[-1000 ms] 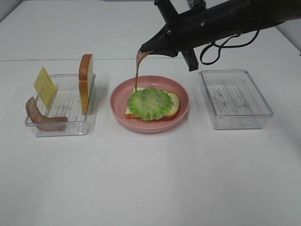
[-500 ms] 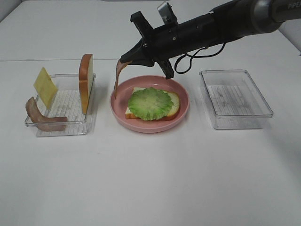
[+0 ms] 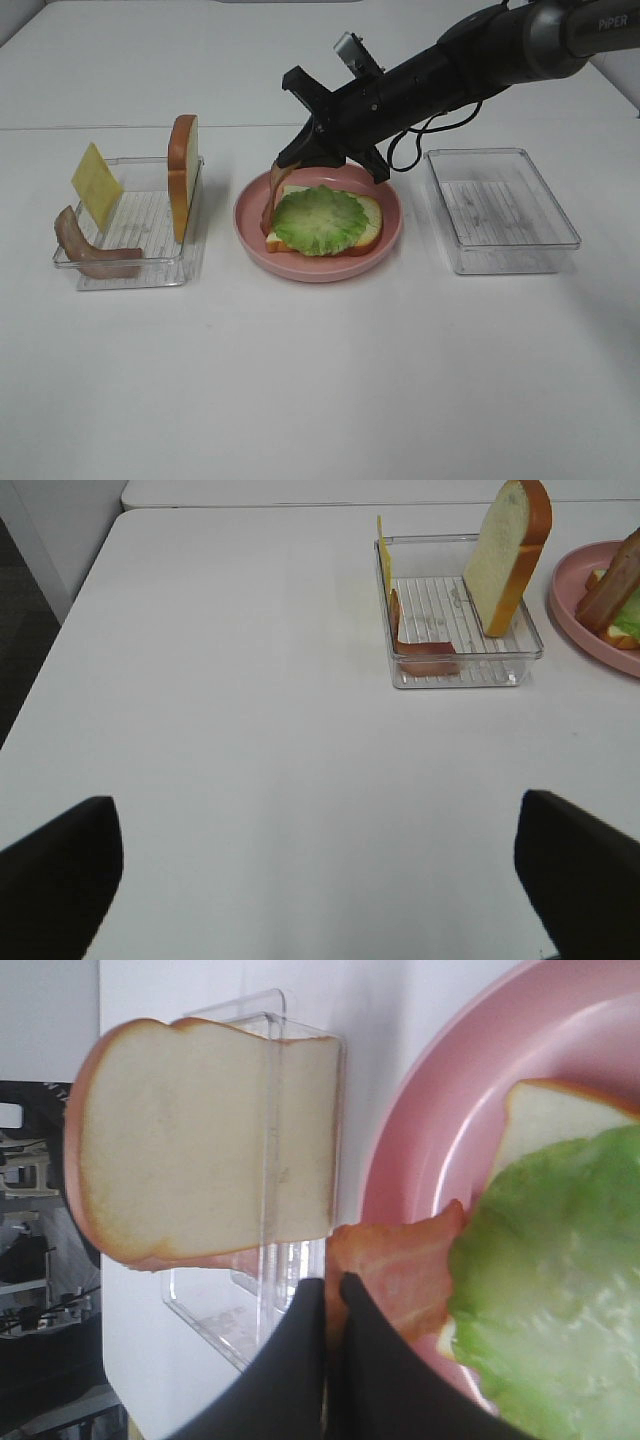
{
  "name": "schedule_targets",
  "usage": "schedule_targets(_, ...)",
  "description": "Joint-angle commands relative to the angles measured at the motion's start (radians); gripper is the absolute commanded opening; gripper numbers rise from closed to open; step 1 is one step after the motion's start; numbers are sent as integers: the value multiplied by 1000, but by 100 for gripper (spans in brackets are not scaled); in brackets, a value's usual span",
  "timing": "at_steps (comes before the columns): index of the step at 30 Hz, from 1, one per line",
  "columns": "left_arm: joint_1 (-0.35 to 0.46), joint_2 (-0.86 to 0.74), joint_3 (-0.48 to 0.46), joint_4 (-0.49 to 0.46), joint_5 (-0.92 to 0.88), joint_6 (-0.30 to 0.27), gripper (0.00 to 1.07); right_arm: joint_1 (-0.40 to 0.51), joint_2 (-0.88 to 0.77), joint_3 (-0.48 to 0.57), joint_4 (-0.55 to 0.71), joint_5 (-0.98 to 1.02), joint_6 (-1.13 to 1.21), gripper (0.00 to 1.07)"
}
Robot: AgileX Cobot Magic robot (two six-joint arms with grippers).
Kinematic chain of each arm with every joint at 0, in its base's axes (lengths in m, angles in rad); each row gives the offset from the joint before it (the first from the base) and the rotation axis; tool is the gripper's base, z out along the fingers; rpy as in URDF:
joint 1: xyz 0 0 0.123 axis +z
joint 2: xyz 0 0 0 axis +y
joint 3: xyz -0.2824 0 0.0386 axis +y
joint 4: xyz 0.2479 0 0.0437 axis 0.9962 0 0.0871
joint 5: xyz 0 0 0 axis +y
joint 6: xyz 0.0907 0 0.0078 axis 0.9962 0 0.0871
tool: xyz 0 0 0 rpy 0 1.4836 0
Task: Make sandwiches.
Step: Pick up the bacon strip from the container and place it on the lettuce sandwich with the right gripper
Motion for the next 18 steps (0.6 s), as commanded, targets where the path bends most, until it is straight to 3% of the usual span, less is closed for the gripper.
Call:
schedule_targets(1,-2,-20,2,1,-2,0,102,0,1,-7,-80,-4,46,0)
schedule_targets(10,-2,-20,2,1,-2,0,102,-1,-6,-42,-144,5,77,0)
schedule_targets(15,-2,-20,2,1,-2,0,102,-1,-13,-81,-232,17,127,0)
schedule_targets(17,-2,-20,2,1,-2,0,102,-1,-13,-99,-369,38,199,0)
schedule_targets(18,-2,-20,2,1,-2,0,102,-1,-13,-99,-369,38,199,0)
